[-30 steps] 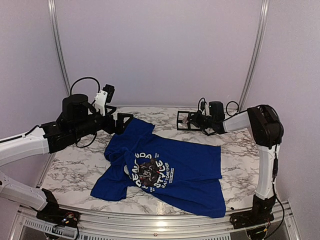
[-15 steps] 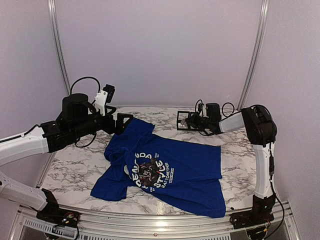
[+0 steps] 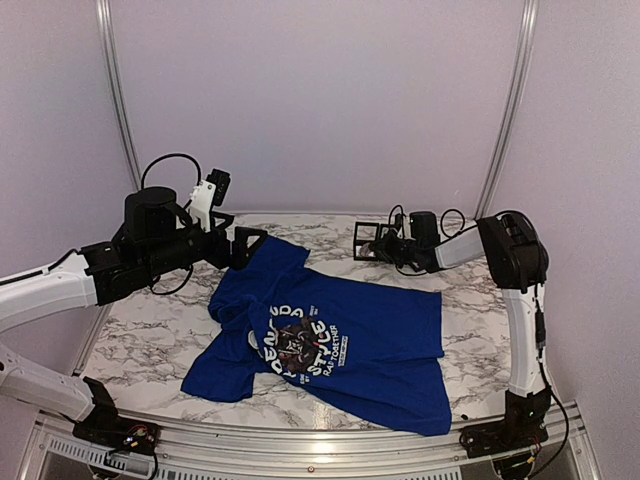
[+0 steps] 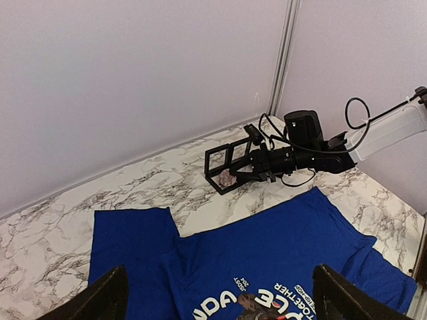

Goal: Remove the brooch from the garment
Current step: Place the brooch in the brooch box, then pick up the brooch from the flattened clothing, then open the brooch with the flattened clothing.

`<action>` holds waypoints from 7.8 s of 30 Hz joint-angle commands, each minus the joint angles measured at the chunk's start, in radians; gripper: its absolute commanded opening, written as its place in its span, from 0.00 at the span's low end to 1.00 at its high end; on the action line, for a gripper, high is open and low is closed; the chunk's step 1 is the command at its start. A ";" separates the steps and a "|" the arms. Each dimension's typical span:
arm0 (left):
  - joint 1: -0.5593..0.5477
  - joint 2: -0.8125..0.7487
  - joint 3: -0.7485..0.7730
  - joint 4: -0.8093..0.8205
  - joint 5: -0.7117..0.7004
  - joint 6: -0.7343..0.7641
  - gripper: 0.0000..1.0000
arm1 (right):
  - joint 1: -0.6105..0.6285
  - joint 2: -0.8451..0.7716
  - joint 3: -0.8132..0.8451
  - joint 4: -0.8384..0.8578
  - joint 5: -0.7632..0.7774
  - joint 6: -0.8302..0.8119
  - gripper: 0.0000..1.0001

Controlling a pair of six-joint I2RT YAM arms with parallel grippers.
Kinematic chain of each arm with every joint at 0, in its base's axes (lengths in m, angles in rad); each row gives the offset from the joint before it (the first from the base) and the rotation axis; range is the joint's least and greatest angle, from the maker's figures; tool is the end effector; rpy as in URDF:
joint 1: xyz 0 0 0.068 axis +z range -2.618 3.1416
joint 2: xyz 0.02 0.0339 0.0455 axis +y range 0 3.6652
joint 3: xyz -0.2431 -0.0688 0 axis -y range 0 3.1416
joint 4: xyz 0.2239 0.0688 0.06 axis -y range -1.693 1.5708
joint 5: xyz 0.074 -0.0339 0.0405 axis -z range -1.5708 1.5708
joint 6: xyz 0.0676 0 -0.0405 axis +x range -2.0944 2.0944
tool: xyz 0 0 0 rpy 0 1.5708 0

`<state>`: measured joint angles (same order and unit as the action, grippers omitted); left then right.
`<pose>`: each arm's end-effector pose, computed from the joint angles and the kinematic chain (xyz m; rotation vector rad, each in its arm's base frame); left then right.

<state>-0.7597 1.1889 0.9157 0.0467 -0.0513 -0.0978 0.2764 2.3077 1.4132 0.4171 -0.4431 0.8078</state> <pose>0.2192 -0.2035 0.3047 0.5601 1.7454 -0.5635 0.4637 0.1617 0.0944 0.2830 2.1736 1.1009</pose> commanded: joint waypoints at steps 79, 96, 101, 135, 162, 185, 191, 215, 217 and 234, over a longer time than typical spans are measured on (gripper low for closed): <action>0.016 -0.060 -0.237 -0.059 -0.133 -0.553 0.98 | 0.422 -0.409 -0.112 -0.446 0.255 -0.378 0.67; 0.016 -0.173 -0.446 -0.097 -0.034 -0.715 0.67 | 0.756 -0.388 -0.036 -0.541 0.340 -0.423 0.67; 0.017 -0.140 -0.457 -0.077 0.009 -0.728 0.47 | 0.807 -0.341 0.036 -0.612 0.391 -0.441 0.67; 0.004 0.090 -0.381 0.014 0.281 -0.666 0.32 | 0.848 -0.274 0.105 -0.711 0.404 -0.445 0.00; 0.003 0.037 -0.372 0.022 0.212 -0.733 0.00 | 0.849 -0.320 0.103 -0.714 0.428 -0.464 0.00; -0.123 -0.130 -0.517 0.419 -0.186 -0.644 0.00 | 0.821 -0.374 0.088 -0.630 0.349 -0.413 0.03; -0.145 -0.124 -0.567 0.547 -0.223 -0.648 0.00 | 0.779 -0.459 -0.003 -0.522 0.308 -0.343 0.24; -0.168 0.074 -0.577 0.929 -0.129 -0.735 0.00 | 0.665 -0.559 -0.298 -0.005 -0.010 -0.015 0.63; -0.168 0.088 -0.584 0.956 -0.118 -0.749 0.00 | 0.650 -0.553 -0.327 0.068 -0.030 0.023 0.60; -0.168 0.143 -0.586 1.059 -0.033 -0.763 0.00 | 0.598 -0.439 -0.355 0.351 -0.148 0.211 0.46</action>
<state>-0.9241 1.3235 0.3294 1.0420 -0.1169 -0.8558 0.8867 1.8427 1.0477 0.6750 -0.5533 0.9611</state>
